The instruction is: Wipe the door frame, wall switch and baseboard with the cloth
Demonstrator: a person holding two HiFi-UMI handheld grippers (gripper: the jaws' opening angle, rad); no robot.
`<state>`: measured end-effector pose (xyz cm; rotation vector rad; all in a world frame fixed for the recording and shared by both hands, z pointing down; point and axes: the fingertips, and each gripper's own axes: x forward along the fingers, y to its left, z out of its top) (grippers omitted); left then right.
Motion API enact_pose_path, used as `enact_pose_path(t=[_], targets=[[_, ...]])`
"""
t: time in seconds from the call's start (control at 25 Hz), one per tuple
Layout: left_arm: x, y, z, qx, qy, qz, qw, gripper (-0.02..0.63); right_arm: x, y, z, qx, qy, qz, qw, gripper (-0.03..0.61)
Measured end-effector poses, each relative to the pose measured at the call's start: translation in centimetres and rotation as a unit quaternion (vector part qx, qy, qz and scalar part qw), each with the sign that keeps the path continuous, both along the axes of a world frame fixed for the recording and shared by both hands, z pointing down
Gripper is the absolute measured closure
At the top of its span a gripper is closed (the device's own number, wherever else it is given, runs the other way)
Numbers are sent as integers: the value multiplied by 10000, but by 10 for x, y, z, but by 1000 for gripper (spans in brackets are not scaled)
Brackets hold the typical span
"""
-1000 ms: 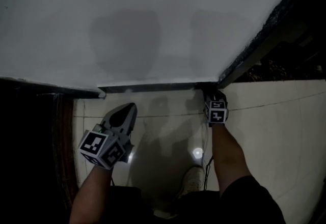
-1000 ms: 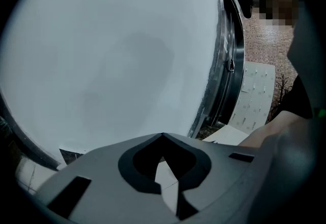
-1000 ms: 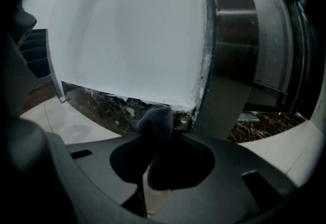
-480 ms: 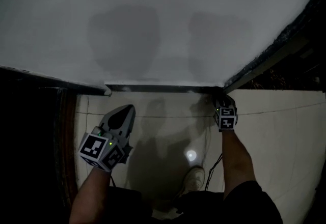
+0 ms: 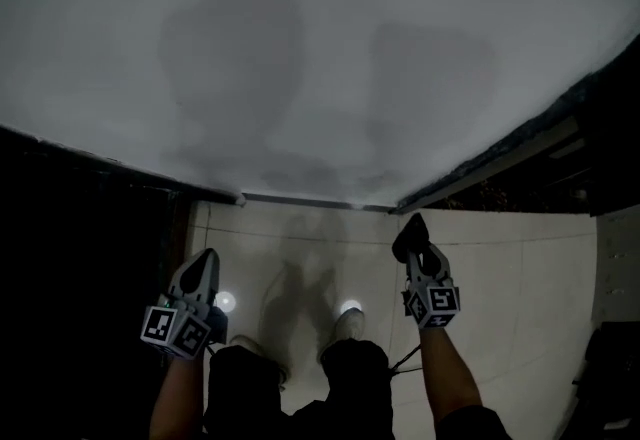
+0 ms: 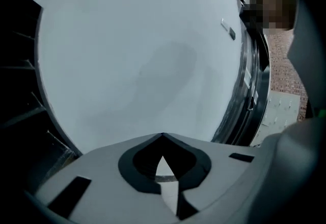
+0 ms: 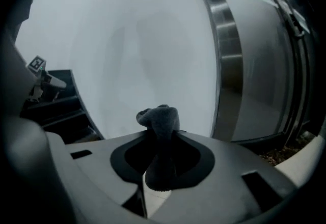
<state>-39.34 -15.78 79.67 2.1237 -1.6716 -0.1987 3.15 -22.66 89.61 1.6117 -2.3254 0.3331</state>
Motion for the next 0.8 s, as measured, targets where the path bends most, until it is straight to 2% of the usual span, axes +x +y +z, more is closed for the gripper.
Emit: enact_pose_path(t=[0.16,0.32,0.44,0.56,0.64,0.8], targets=[[-10,14,-146,319,-551,60,9980,612,-3,15,-175,493,-714,329,9957,497],[-5,42,-283,482,-268,138,9984,612,-7,46,-349,1067,-1035,249,9886,498],[-13,54,-367,734,-217,-13,9971,612,-10,61,-452,1652,-1141,225,9794,499],[-26,71,-421,1049,-245,-183,9940,612,-7,79,-515,1997,-1301,379,9704,500],[-37,81,-440,1273,-348,-226,9910,612,-7,93,-536,2172,-1341,443,9659,500],[-50,101,-444,1452,-948,-106,9848,612,-10,118,-541,2268,-1474,716,9600,503]])
